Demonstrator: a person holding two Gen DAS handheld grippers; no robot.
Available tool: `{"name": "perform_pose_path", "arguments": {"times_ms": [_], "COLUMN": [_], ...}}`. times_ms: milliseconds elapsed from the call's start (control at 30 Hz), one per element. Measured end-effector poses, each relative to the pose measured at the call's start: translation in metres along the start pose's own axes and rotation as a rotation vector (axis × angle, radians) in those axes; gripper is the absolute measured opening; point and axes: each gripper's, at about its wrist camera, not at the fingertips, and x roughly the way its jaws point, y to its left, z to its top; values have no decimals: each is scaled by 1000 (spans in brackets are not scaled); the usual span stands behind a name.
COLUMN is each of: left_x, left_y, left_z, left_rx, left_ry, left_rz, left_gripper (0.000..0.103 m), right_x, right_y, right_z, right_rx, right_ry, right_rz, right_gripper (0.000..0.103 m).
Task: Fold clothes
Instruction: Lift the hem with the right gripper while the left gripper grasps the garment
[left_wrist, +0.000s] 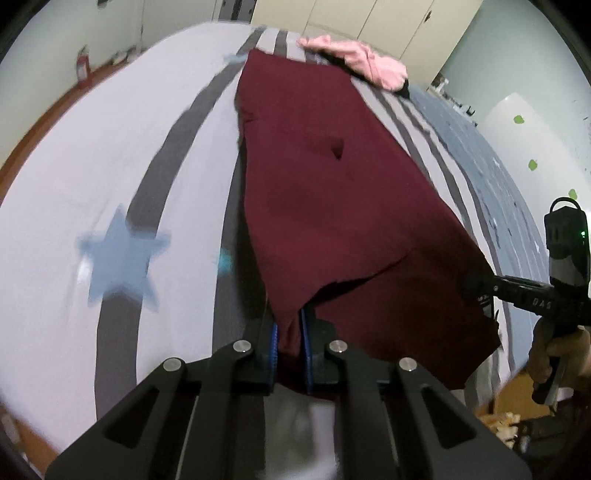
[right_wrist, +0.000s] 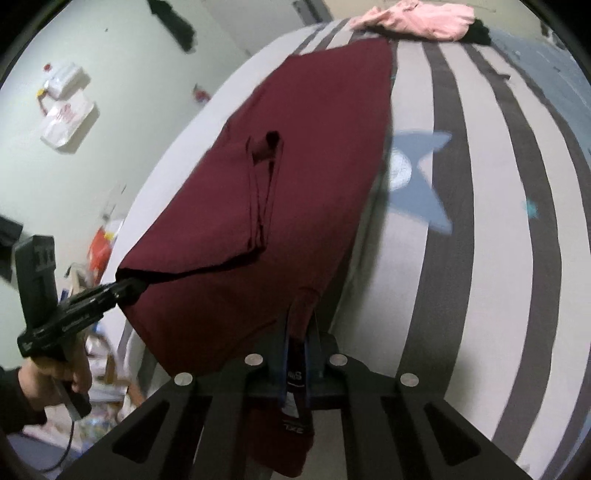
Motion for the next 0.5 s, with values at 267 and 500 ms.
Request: {"name": "perform_pose_path", "arguments": {"times_ms": [267, 500], "left_x": [-22, -68], "left_y": [-7, -20], "left_z": [-46, 23], "left_rx": [-96, -88], "left_ry": [84, -74], "left_rz": [36, -16], "left_gripper": [8, 8], "right_x": [-15, -58], "right_y": [11, 15], "right_z": [-65, -19], "right_rx": [55, 69], "right_ry": [135, 10], "right_rz": [19, 31], "right_gripper": [5, 5]}}
